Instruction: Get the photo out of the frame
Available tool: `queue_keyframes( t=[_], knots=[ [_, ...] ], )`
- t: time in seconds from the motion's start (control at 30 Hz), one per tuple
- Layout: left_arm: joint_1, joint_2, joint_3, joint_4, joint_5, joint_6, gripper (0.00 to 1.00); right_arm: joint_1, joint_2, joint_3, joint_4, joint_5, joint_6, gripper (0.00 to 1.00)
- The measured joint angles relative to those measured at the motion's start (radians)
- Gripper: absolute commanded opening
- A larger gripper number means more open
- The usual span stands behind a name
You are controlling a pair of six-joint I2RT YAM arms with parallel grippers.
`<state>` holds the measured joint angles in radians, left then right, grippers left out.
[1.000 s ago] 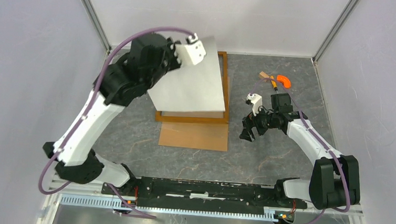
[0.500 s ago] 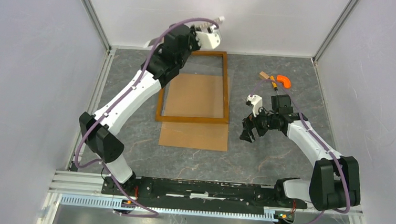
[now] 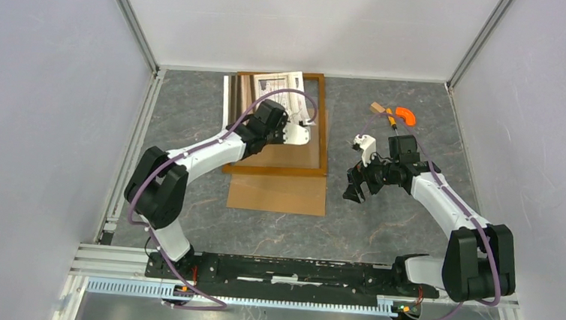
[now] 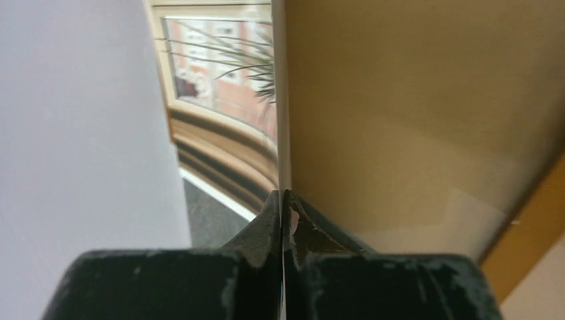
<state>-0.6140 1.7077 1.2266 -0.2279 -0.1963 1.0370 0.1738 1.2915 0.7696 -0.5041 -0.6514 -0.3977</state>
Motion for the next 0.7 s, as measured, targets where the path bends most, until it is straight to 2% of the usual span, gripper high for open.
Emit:
queue_keyframes(
  t=[0.3, 0.53, 0.57, 0.7],
  knots=[
    [-0.066, 0.001, -0.114, 0.059, 0.073, 0.001, 0.02, -0.002, 0.003, -0.003, 0.004, -0.002, 0.000, 0.98],
    [-0.102, 0.003, -0.149, 0.085, 0.074, 0.005, 0.02, -0.005, 0.006, -0.010, 0.010, -0.002, 0.000, 0.98],
    [-0.104, 0.008, -0.149, 0.087, 0.071, 0.005, 0.03, -0.005, 0.006, -0.011, 0.011, -0.003, 0.000, 0.98],
    [-0.109, 0.022, -0.155, 0.088, 0.056, 0.006, 0.22, -0.005, 0.006, -0.015, 0.012, -0.003, 0.000, 0.98]
  ],
)
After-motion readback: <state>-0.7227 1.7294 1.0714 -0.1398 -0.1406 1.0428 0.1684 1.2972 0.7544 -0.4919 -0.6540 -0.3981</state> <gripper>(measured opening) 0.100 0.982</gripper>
